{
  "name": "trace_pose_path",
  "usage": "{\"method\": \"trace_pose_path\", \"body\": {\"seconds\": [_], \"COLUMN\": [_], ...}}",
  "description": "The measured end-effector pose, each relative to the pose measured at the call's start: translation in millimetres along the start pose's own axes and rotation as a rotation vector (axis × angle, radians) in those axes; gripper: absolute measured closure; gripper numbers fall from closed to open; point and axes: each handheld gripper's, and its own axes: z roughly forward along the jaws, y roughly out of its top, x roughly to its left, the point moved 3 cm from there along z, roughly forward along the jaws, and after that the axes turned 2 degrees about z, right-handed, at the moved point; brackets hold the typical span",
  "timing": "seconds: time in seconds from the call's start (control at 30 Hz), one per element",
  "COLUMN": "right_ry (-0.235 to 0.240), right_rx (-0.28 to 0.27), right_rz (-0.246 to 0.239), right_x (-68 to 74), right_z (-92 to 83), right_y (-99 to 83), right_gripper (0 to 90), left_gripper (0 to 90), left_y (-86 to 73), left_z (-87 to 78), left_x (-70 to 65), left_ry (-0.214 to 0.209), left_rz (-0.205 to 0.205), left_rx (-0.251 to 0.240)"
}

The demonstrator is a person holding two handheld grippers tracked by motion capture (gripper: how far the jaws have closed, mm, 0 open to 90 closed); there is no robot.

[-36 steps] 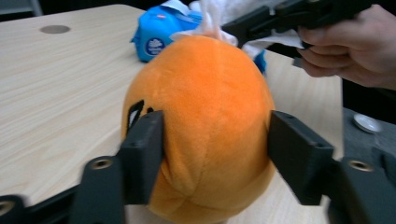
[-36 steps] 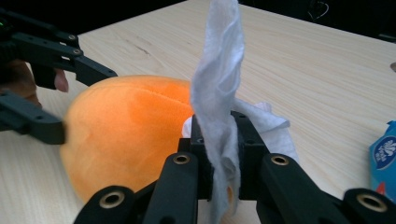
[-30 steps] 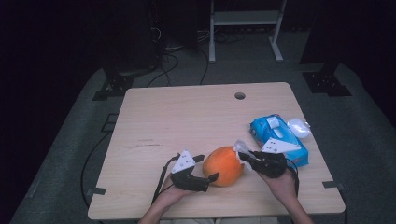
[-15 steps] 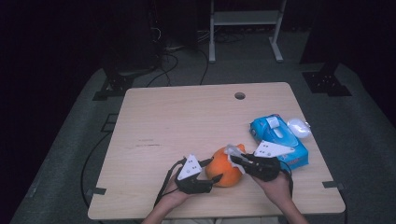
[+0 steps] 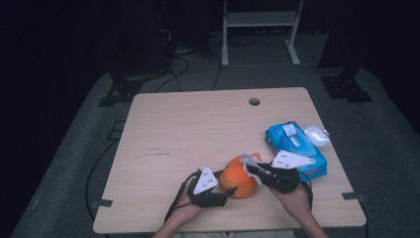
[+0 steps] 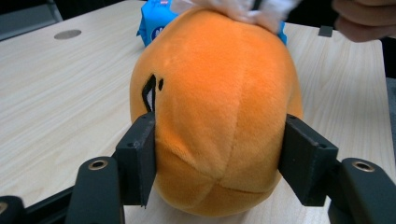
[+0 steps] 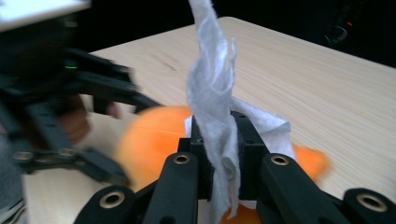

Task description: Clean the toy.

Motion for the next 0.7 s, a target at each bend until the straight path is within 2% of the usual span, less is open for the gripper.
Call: {"method": "trace_pose_path", "body": {"seconds": [0.03,0.1,0.2,0.27,0.33,0.4,0.43,0.5,0.57,0.63,0.7], "right_ry": [-0.027,-0.047,-0.059,-0.052,-0.002,0.071,0.094,0.111,0.111,0.103,0.081], "right_rx": [0.003,0.010,0.009,0.004,-0.017,-0.043,-0.047,-0.044,-0.039,-0.028,-0.018], "right_rz": [0.018,0.050,0.077,0.068,0.047,0.026,0.003,-0.030,-0.027,-0.006,0.017], "right_x": [-8.9,-19.6,-24.5,-17.6,-2.5,14.9,23.6,35.4,34.8,28.3,18.4], "right_z": [-1.7,-2.8,-3.4,-4.1,-4.9,-4.6,-4.0,-2.1,0.0,1.0,1.6], "right_y": [-3.6,-9.4,-11.6,-7.9,-0.7,6.4,9.8,14.0,12.8,8.9,4.1], "right_gripper": [80.4,80.4,80.5,80.5,80.5,80.5,80.5,80.5,80.5,80.5,80.5], "left_gripper": [37.0,37.5,38.6,39.3,40.0,41.0,41.7,42.5,42.7,42.5,36.7], "left_y": [-0.2,-0.2,0.7,1.2,4.4,11.3,14.2,19.7,19.5,17.0,16.8], "left_z": [0.1,-0.4,-2.2,-4.2,-7.6,-12.2,-14.2,-18.8,-21.1,-20.3,-18.0], "left_x": [0.0,0.9,2.7,4.2,4.7,4.0,3.3,-0.8,-2.4,-1.7,-0.4], "left_ry": [-0.002,-0.005,-0.009,-0.014,-0.015,-0.029,-0.034,-0.036,-0.029,-0.035,-0.036], "left_rz": [-0.003,-0.007,-0.025,-0.040,-0.054,-0.096,-0.098,-0.072,-0.063,-0.060,-0.058], "left_rx": [-0.001,0.000,-0.003,-0.005,-0.016,-0.054,-0.062,-0.065,-0.065,-0.071,-0.089]}}
